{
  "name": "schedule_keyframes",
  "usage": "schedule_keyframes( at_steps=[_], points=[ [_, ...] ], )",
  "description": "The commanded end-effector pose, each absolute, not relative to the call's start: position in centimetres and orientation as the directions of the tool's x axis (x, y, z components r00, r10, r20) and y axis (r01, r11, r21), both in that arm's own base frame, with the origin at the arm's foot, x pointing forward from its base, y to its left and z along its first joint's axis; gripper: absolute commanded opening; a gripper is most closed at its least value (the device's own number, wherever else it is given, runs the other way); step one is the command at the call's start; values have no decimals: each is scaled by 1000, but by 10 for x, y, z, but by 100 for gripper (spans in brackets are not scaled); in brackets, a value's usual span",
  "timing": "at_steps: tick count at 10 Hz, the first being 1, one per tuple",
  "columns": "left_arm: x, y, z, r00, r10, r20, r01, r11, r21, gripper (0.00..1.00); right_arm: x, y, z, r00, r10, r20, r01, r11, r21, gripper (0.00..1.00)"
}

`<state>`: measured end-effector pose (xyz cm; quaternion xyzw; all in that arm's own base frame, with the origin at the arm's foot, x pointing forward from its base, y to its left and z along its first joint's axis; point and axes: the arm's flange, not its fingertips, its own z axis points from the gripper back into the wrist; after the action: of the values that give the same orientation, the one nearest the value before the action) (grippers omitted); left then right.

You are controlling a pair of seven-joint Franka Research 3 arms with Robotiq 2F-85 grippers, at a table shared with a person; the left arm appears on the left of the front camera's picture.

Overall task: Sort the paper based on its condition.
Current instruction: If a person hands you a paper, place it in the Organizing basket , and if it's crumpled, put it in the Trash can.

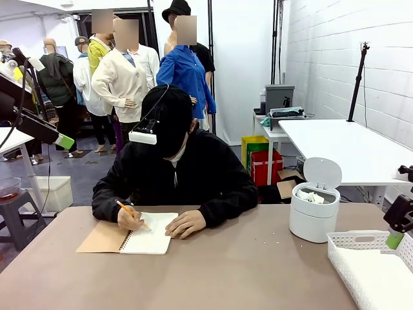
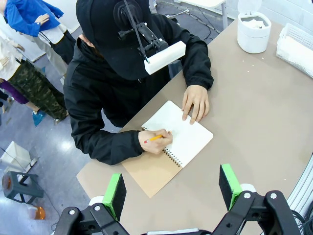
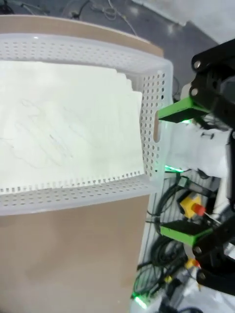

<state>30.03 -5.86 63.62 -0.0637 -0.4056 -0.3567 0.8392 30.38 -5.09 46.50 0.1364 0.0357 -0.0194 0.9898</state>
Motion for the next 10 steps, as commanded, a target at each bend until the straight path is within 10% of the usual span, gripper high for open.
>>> schedule_keyframes(
  at_steps=[1, 10],
  points=[
    [300, -58, 636, 420, -548, 724, 646, 741, 186, 100, 315, -55, 482, 997, -6, -77, 28, 957, 287, 100],
    [300, -58, 636, 420, -548, 724, 646, 741, 186, 100, 306, -33, 484, 992, 88, -95, -63, 969, 238, 100]
  ],
)
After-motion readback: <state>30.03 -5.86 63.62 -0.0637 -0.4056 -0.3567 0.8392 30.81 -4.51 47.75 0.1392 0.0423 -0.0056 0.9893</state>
